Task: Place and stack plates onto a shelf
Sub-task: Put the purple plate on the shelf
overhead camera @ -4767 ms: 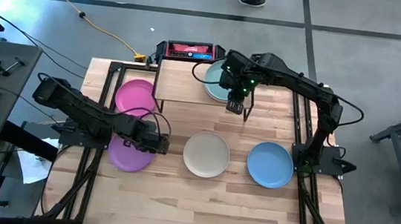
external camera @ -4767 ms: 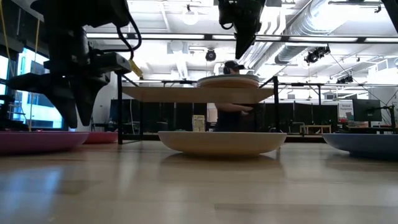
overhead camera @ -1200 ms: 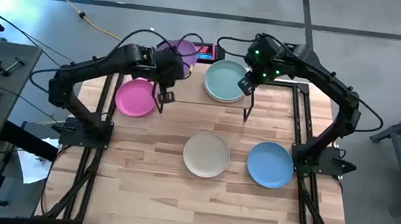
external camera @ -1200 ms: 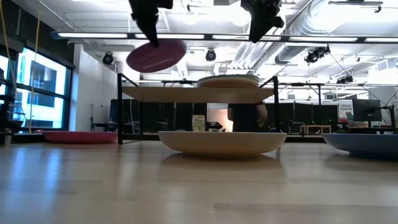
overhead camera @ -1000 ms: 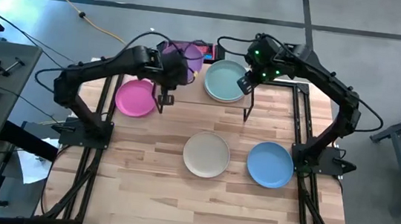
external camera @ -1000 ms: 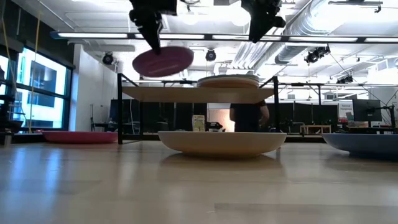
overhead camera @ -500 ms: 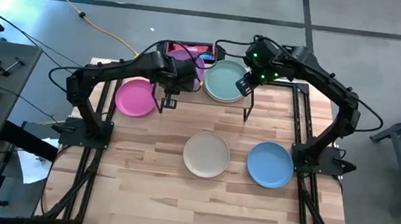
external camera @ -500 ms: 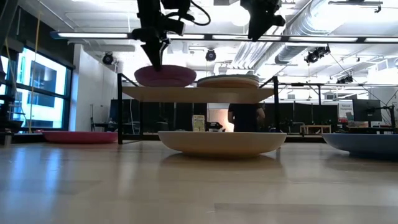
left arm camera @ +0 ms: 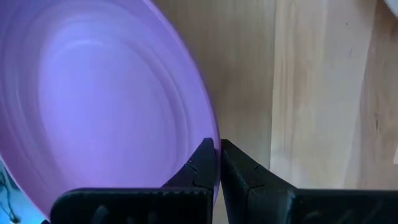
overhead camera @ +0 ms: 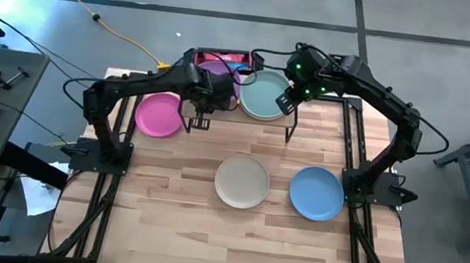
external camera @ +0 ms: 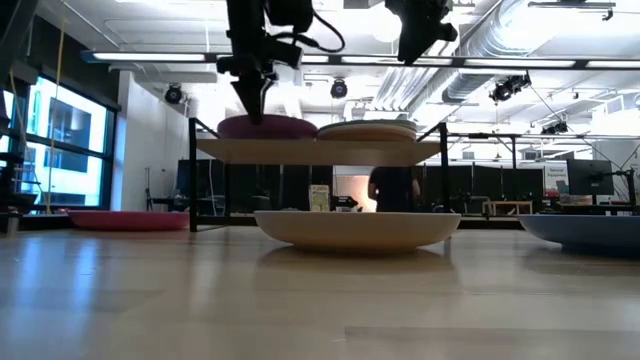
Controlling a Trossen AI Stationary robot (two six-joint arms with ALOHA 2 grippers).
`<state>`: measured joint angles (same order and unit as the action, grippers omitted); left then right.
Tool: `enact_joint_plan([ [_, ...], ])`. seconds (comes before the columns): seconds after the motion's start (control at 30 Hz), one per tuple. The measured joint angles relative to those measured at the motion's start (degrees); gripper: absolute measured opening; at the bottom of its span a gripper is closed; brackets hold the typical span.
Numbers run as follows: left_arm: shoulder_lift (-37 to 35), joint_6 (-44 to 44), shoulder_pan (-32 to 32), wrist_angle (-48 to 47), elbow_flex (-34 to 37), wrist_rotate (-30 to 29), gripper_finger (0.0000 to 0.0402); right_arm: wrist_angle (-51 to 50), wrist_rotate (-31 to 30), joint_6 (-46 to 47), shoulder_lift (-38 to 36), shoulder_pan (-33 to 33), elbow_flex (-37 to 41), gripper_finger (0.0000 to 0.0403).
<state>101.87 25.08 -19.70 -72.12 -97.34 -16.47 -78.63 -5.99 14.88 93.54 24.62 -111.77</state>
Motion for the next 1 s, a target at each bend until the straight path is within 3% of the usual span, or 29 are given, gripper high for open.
enact_joint_plan([
  [0.6, 0.59, -2.03, 0.07, 0.78, 0.00, 3.60, 0.0001, -0.44, 0.16, -1.90, 0.00, 0.00, 0.02, 0.0085],
  [1.0, 0.59, -4.44, -0.39, 1.53, 0.00, 4.11, 0.0025, -0.97, 0.19, -2.33, 0.00, 0.00, 0.02, 0.0085],
])
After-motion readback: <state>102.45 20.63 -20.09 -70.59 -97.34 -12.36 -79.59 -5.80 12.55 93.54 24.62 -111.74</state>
